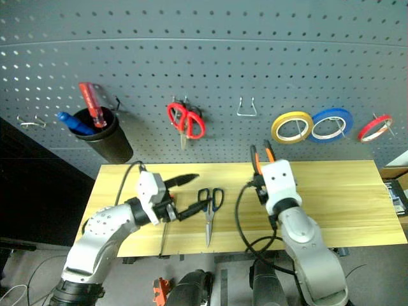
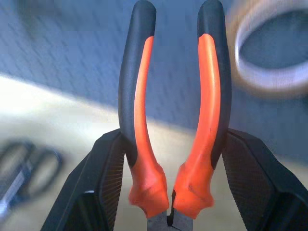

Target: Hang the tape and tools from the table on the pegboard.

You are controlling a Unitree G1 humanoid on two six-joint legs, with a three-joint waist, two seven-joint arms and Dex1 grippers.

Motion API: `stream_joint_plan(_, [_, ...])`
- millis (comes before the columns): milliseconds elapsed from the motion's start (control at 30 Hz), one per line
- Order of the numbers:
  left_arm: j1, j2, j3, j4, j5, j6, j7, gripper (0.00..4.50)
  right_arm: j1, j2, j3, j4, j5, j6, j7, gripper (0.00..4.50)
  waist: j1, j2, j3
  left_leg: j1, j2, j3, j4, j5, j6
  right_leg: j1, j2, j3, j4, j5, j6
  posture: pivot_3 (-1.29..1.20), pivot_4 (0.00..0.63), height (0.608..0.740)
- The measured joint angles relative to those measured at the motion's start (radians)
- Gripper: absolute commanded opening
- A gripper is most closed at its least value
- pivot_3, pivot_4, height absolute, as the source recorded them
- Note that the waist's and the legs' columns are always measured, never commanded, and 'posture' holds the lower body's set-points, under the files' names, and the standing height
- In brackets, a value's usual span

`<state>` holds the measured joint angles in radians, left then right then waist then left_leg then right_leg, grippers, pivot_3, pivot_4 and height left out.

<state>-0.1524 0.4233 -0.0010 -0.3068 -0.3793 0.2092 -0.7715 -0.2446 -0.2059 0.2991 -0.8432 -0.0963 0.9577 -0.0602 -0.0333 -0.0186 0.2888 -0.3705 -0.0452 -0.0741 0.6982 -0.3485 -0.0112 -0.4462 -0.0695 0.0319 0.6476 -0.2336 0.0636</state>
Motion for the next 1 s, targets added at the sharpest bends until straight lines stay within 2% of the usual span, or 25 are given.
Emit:
stream_joint_plan(100, [-0.017, -0.018, 0.015, -0.036, -0.008, 0.003, 0.047, 4.21, -0.118, 0.017, 0.017, 0.024, -0.053, -0.106, -0.016, 2.75, -0.001, -0.001, -0.002, 0.000, 0.001, 0.000, -0.001, 0.000, -0.001, 0.000, 0.000, -0.005, -0.001, 0.000, 0.000, -0.02, 0.244, 0.740])
stream_joint_plan(167, [-0.017, -0.023, 0.016, -0.048, -0.012, 0.004, 0.064, 4.21, -0.193, 0.029, 0.014, 0.075, -0.073, -0.153, -0.016, 2.75, -0.003, -0.001, -0.002, 0.000, 0.000, 0.000, -0.001, 0.000, 0.000, -0.001, -0.002, -0.015, -0.001, 0.002, -0.003, -0.02, 0.241, 0.740])
stream_joint_plan(300, [-0.013, -0.028, 0.007, -0.082, -0.015, 0.008, 0.079, 4.21, -0.380, 0.088, -0.024, 0.258, -0.069, -0.259, 0.002, 2.75, -0.011, -0.001, -0.002, 0.000, 0.002, 0.001, -0.001, 0.000, -0.001, -0.003, -0.003, -0.019, 0.000, 0.003, -0.005, -0.01, 0.232, 0.740])
stream_joint_plan(400, [-0.014, -0.033, 0.006, -0.092, -0.020, 0.017, 0.085, 4.21, -0.440, 0.109, -0.044, 0.346, -0.061, -0.336, 0.017, 2.75, -0.015, -0.001, -0.002, -0.001, 0.002, 0.001, -0.001, 0.000, -0.001, -0.003, -0.003, -0.019, 0.000, 0.003, -0.005, 0.00, 0.228, 0.740])
stream_joint_plan(533, [-0.017, -0.036, 0.004, -0.110, -0.048, 0.056, 0.097, 4.21, -0.553, 0.127, -0.092, 0.564, -0.040, -0.484, 0.032, 2.75, -0.017, -0.001, -0.002, -0.002, 0.002, 0.002, 0.000, 0.000, -0.001, -0.004, -0.003, -0.021, 0.000, 0.004, -0.006, 0.02, 0.224, 0.740])
stream_joint_plan(800, [-0.070, -0.048, -0.017, -0.120, -0.048, 0.094, 0.143, 4.21, -0.572, 0.125, -0.118, 0.776, -0.043, -0.761, 0.033, 2.75, -0.021, -0.001, -0.004, -0.002, 0.002, 0.002, 0.001, 0.001, -0.002, -0.004, -0.003, -0.022, 0.002, 0.005, -0.007, 0.03, 0.222, 0.740])
stream_joint_plan(1000, [-0.105, -0.067, -0.015, -0.107, -0.047, 0.108, 0.177, 4.21, -0.444, 0.143, -0.119, 0.810, -0.055, -0.811, 0.025, 2.75, -0.018, -0.001, -0.010, -0.002, 0.003, 0.002, 0.000, 0.002, -0.003, -0.005, -0.003, -0.022, 0.002, 0.005, -0.008, 0.02, 0.222, 0.740])
